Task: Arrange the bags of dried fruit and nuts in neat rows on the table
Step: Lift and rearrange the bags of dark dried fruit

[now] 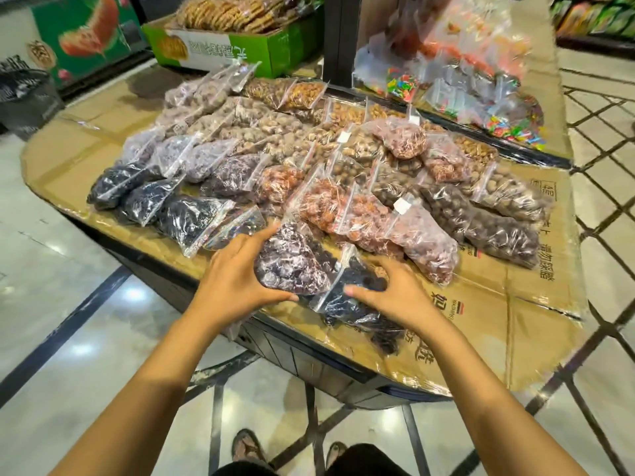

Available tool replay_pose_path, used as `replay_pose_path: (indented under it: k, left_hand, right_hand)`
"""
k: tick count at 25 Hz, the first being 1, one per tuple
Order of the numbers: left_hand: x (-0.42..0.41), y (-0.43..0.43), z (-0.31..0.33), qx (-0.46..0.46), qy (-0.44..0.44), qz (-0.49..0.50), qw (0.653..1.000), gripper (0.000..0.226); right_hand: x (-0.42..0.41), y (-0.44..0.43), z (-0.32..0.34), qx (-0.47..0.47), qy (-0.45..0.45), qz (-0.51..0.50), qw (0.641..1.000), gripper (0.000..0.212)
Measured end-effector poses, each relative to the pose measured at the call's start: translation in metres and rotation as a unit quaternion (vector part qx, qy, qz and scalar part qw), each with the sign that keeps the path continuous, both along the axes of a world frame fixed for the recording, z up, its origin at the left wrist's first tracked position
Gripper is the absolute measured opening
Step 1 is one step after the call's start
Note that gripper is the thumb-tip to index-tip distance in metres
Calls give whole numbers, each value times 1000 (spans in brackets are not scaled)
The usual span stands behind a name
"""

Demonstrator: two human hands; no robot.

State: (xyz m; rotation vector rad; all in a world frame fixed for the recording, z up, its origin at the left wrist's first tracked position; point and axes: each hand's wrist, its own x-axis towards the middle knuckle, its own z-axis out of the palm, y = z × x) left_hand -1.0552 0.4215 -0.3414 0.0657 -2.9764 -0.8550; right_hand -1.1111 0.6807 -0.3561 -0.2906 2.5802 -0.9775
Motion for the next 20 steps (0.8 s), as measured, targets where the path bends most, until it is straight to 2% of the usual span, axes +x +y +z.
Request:
replay_pose_path:
  k: [3, 7, 9, 12, 13, 14, 15, 16, 17, 18, 20]
  left_hand:
    - [2, -16, -2, -11, 7, -57, 998, 121]
    - [-1, -66, -8, 19, 25, -105, 994, 136]
    - [-4, -108, -11, 36, 21, -123, 992, 142]
    - [-6, -184, -16, 69, 12, -74, 995, 136]
    - [-5, -210, -20, 98, 37, -20, 994, 127]
    - [-3, -234, -24, 146, 69, 53, 985, 117]
    - [-1, -256, -27, 205, 94, 130, 966, 107]
    - [0, -273, -28, 261, 101, 191, 941, 97]
    - [-1, -283, -27, 311, 83, 223, 920, 89]
    - [-6, -288, -24, 354, 46, 226, 906, 84]
    - [-28, -297, -17, 422, -30, 191, 886, 77]
  right_hand:
    - [-6, -51, 35, -127, -29, 35, 991, 80]
    - [-11, -139, 34, -212, -174, 95, 957, 39]
    - [-9, -184, 20, -270, -205, 53, 939, 33]
    - [-8, -257, -2, -347, -203, -109, 909, 16]
    - [-8, -282, -5, -379, -220, -162, 884, 19]
    - [-8, -307, -6, -419, -248, -209, 848, 42]
    - [-11, -327, -7, -457, -277, -246, 809, 75]
    - [-15, -343, -7, -496, -290, -270, 773, 99]
    - [-18, -356, -4, -529, -287, -271, 752, 100]
    - [-22, -367, -2, -547, -284, -257, 744, 87]
    - [-26, -395, 4, -560, -289, -214, 746, 69]
